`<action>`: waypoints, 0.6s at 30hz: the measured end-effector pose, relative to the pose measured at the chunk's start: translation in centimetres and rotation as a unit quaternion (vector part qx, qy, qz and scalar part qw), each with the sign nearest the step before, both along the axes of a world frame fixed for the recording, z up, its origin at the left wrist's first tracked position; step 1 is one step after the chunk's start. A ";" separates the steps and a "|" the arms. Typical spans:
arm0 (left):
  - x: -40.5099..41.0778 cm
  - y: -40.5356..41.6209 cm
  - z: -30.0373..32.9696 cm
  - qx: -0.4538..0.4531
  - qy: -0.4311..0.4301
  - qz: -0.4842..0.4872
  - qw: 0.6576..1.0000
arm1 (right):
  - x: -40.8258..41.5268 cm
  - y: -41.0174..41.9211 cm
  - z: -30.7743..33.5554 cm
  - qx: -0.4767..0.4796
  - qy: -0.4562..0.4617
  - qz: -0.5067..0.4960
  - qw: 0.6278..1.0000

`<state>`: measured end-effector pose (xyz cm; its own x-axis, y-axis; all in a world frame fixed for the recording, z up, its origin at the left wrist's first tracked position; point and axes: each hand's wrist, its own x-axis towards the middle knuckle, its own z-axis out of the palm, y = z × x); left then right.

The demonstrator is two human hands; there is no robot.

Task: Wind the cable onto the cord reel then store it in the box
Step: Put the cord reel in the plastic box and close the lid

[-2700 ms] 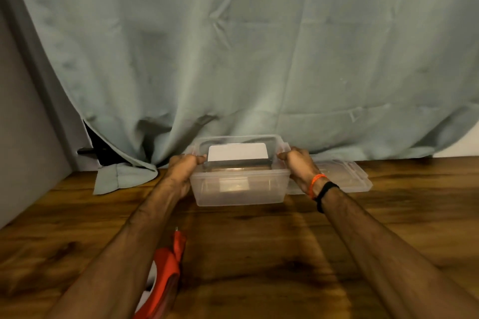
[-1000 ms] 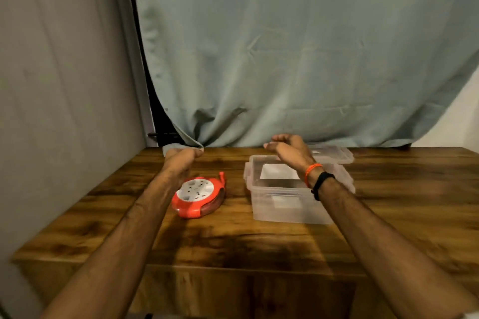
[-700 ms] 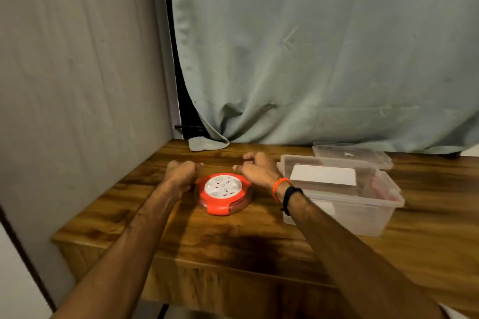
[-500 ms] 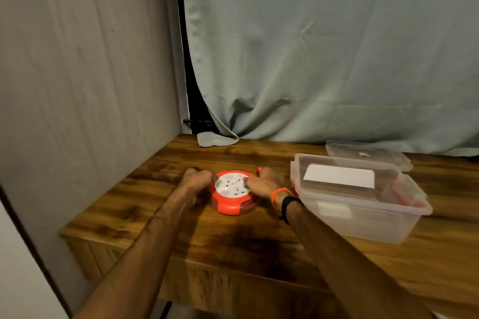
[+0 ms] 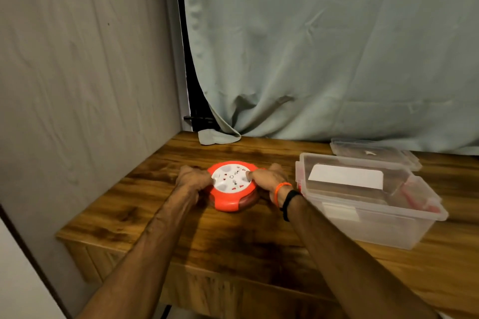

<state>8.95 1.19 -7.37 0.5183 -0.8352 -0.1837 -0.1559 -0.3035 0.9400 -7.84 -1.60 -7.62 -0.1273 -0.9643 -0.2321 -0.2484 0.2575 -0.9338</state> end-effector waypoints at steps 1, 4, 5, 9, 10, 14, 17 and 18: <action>0.3 0.0 0.6 -0.007 -0.001 -0.003 1.000 | 0.1 -0.1 0.7 0.000 -0.017 -0.001 1.000; 1.0 0.1 3.0 -0.050 0.019 -0.015 0.998 | 0.4 -0.1 3.0 0.008 -0.113 0.016 0.993; 1.1 0.1 3.9 -0.066 0.031 -0.009 0.997 | 0.5 0.0 4.0 0.005 -0.150 0.030 0.988; -0.2 0.3 6.7 -0.110 0.063 -0.016 0.992 | -0.3 0.0 7.0 -0.058 -0.259 0.025 0.964; -0.8 0.2 7.3 -0.128 0.073 -0.019 0.989 | -0.9 0.0 7.6 -0.081 -0.269 0.013 0.960; -4.5 0.1 8.8 -0.170 0.095 -0.047 0.980 | -4.4 0.2 9.2 -0.147 -0.281 -0.003 0.948; -7.8 -0.1 9.2 -0.178 0.126 -0.094 0.971 | -8.3 0.9 10.1 -0.159 -0.289 -0.015 0.944; -9.2 0.0 9.1 -0.177 0.147 -0.118 0.966 | -10.0 1.0 10.3 -0.166 -0.288 -0.024 0.943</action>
<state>-0.22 1.14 1.75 0.2743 -0.9613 0.0251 0.1089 0.0570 0.9924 -17.87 -0.57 2.65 -0.1180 -0.9923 0.0368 0.3287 -0.0740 -0.9415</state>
